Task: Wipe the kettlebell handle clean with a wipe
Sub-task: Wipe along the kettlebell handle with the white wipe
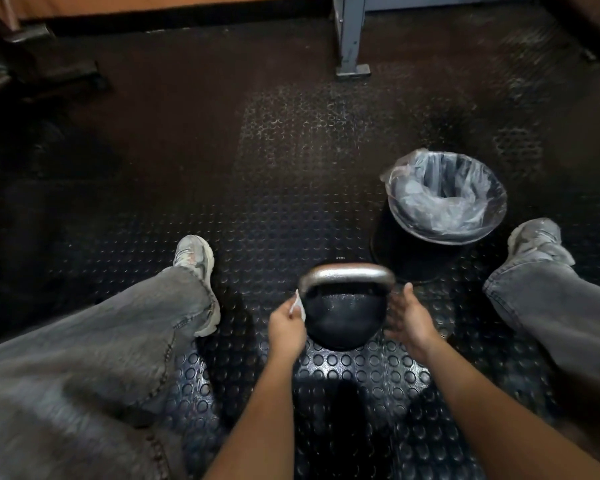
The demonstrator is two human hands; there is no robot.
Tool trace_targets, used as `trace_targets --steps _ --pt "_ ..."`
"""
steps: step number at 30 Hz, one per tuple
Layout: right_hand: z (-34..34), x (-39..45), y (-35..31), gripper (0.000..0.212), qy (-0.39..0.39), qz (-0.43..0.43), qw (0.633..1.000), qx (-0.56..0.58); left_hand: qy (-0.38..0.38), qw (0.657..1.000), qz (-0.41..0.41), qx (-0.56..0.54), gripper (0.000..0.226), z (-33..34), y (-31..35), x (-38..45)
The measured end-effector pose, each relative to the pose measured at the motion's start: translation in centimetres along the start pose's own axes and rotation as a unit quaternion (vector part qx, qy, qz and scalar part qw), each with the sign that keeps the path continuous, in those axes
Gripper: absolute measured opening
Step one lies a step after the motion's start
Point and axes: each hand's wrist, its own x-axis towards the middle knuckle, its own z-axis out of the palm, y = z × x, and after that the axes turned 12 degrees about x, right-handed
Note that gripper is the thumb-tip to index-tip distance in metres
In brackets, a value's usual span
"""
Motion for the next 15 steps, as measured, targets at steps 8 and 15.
trace_targets --steps 8,15 --pt "0.2 0.3 -0.1 0.075 0.006 0.005 1.000 0.006 0.081 0.986 0.052 -0.136 0.038 0.8 2.8 -1.7" --pt "-0.8 1.0 0.6 0.079 0.006 0.004 1.000 0.008 0.100 0.987 0.020 -0.126 0.036 2.1 1.6 -2.4"
